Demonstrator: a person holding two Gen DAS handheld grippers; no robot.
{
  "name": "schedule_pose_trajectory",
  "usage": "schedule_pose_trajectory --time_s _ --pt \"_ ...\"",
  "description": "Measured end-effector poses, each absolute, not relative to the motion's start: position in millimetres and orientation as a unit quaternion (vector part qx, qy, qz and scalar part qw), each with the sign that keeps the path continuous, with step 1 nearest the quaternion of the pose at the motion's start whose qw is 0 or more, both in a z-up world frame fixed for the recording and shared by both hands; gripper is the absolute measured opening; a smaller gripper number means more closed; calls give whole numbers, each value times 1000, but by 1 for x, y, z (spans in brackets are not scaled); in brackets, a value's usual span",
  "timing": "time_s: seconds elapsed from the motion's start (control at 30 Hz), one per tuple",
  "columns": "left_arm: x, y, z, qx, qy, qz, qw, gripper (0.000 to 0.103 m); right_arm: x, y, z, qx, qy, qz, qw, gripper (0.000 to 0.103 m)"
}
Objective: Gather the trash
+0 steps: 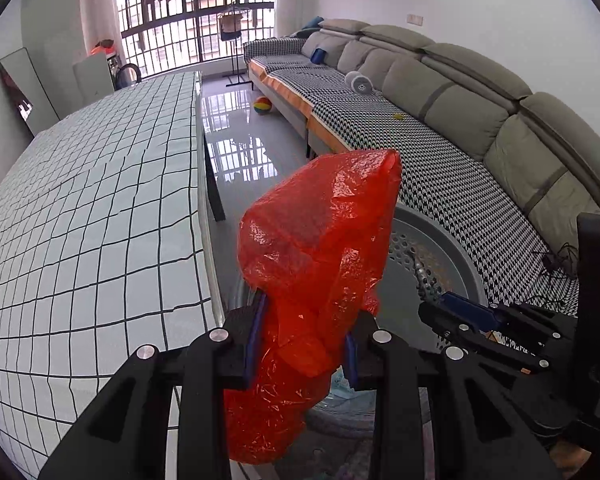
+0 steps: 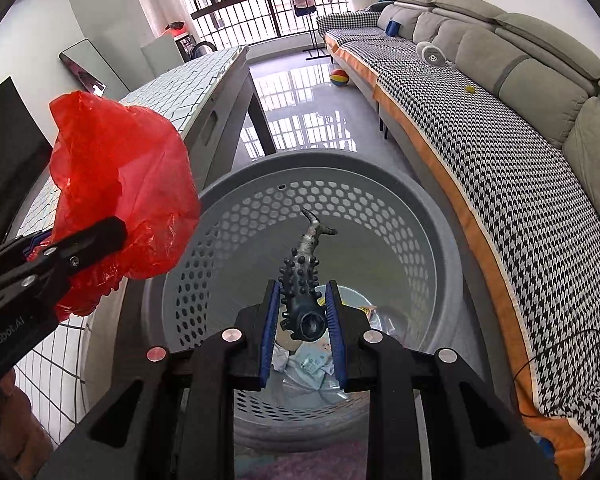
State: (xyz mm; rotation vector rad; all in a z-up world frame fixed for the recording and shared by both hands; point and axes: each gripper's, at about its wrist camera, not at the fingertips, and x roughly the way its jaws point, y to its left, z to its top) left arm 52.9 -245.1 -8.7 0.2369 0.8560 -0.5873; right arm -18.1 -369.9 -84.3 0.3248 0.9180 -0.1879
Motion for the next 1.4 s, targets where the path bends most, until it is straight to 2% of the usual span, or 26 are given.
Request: schedule_pose_trajectory --time_s 0.37,0.47,0.53,0.6,0.77,0.83,1.4 --pt "51 -256 -27 119 427 -276 853 36 -20 -381 -91 164 439 -87 879 23" --pt "51 -257 -27 119 426 -273 854 42 -19 -380 -89 161 437 -87 881 26" --pt "52 -257 -27 118 427 -270 855 50 -19 -381 -88 158 432 -92 883 36" --pt "52 -256 -27 116 428 -267 855 57 -20 -384 -87 163 427 -93 885 40" --pt "51 -253 -26 114 428 -262 858 62 -23 -387 -85 165 423 -98 886 41" --pt "50 -251 -25 112 426 -260 859 68 -23 -387 -85 166 422 -99 885 41" --pt "42 -242 -17 112 412 -236 873 80 -32 -380 -81 159 415 -102 890 45"
